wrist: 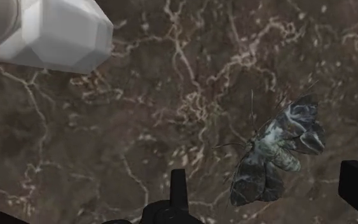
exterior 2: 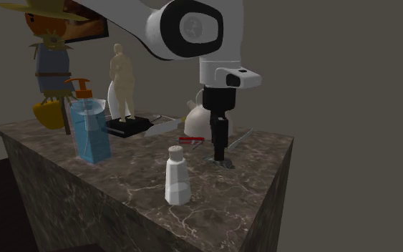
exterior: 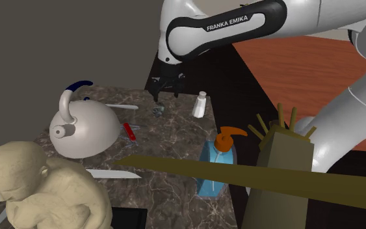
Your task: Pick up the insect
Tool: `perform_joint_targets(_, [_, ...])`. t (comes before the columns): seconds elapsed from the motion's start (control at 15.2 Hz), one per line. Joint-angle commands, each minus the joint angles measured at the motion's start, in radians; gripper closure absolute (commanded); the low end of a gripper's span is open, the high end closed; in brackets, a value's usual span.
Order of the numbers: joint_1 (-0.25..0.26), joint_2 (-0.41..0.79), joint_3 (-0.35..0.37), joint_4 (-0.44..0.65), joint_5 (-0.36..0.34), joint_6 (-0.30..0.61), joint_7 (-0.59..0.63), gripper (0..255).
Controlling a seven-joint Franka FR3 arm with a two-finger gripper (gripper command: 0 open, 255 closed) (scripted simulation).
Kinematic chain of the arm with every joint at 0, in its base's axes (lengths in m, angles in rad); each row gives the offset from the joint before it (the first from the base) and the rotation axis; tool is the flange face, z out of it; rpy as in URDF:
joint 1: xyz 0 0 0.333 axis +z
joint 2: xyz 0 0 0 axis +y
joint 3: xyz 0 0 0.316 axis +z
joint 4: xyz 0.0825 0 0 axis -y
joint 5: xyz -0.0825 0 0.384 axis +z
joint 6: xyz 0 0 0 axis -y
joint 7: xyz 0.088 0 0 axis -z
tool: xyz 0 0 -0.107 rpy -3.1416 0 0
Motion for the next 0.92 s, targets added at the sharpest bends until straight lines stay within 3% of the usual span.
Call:
perform_joint_targets(0.0, [0.002,0.069,0.013,0.058,-0.012,0.032,0.039,0])
perform_joint_targets(0.66, [0.005,0.109,0.016,-0.004,-0.017,0.134,0.041,0])
perform_joint_targets(0.73, [0.004,0.110,0.015,-0.003,-0.017,0.134,0.041,255])
perform_joint_targets(0.86, [0.004,0.110,0.015,-0.002,-0.018,0.134,0.041,255])
